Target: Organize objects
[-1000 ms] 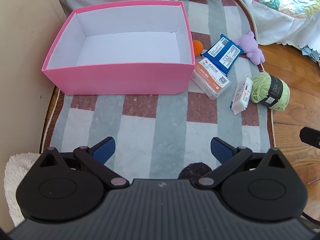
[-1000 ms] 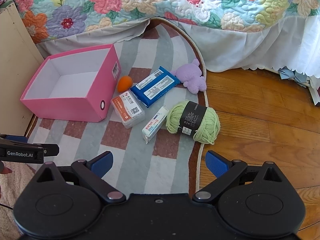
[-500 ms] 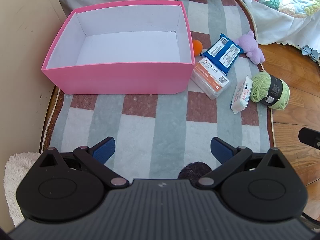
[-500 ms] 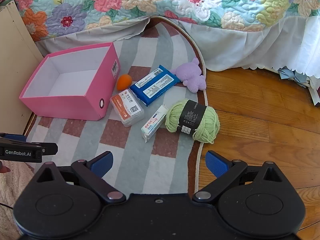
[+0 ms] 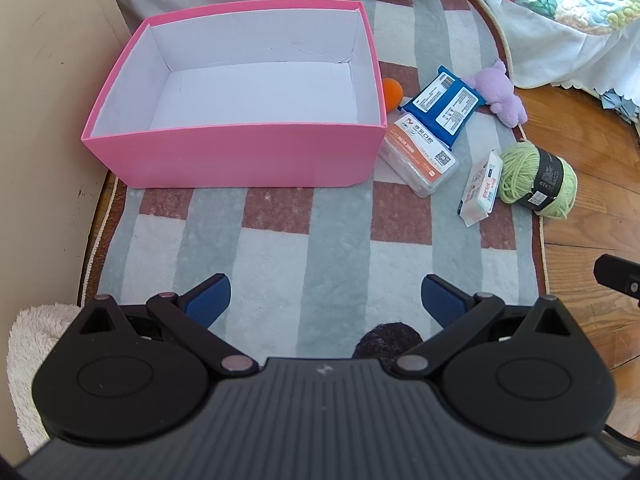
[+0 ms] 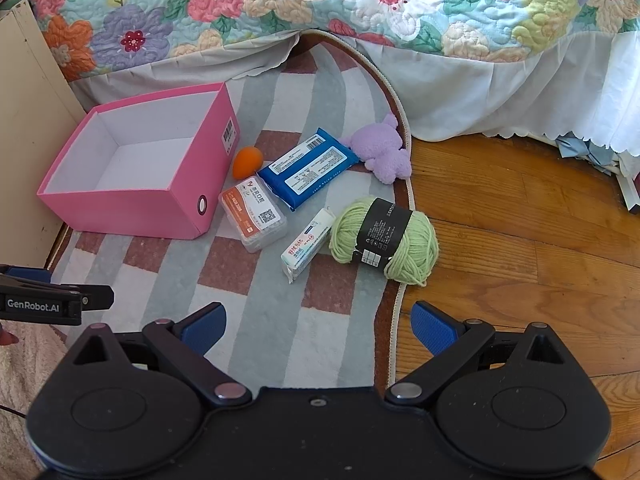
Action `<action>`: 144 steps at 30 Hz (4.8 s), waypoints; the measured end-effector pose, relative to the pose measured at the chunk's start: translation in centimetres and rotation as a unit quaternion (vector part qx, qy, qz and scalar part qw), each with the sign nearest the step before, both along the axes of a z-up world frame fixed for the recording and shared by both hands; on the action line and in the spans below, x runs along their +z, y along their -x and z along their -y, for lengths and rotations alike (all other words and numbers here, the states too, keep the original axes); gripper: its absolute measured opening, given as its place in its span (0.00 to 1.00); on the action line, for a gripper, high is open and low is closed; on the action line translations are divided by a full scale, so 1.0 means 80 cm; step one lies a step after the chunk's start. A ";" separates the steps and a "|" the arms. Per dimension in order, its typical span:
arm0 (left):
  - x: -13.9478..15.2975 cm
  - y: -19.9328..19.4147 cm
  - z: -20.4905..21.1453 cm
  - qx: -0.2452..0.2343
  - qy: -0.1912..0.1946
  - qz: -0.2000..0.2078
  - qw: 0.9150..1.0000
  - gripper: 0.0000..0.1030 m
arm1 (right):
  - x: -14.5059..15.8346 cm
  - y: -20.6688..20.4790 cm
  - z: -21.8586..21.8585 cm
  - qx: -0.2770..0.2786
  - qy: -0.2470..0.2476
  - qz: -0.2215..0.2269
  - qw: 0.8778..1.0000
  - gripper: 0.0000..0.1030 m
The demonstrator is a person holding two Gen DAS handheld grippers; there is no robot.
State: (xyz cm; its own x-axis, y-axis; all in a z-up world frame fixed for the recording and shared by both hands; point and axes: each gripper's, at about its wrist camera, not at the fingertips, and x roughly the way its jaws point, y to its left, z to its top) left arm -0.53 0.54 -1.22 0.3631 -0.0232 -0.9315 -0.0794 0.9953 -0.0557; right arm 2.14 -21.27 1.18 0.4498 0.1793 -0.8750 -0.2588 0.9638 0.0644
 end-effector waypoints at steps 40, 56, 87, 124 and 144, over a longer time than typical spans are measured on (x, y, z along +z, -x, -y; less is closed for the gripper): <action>0.057 -0.081 0.118 -0.098 0.042 0.111 0.988 1.00 | -0.008 -0.013 0.062 0.080 0.068 0.209 0.972 0.98; -0.020 -0.158 0.179 -0.167 0.118 0.060 0.977 0.98 | -0.085 -0.061 0.090 0.080 -0.068 0.135 0.985 0.98; -0.123 -0.208 0.210 -0.176 0.216 0.045 0.959 0.53 | -0.179 -0.122 0.100 0.016 -0.103 0.062 0.993 0.78; -0.007 -0.147 0.142 -0.149 0.249 0.082 0.954 0.48 | -0.069 -0.082 0.034 0.079 -0.108 0.079 0.988 0.78; 0.069 -0.069 0.060 -0.118 0.177 0.104 0.972 0.48 | 0.005 -0.037 -0.068 0.170 -0.084 0.090 0.978 0.76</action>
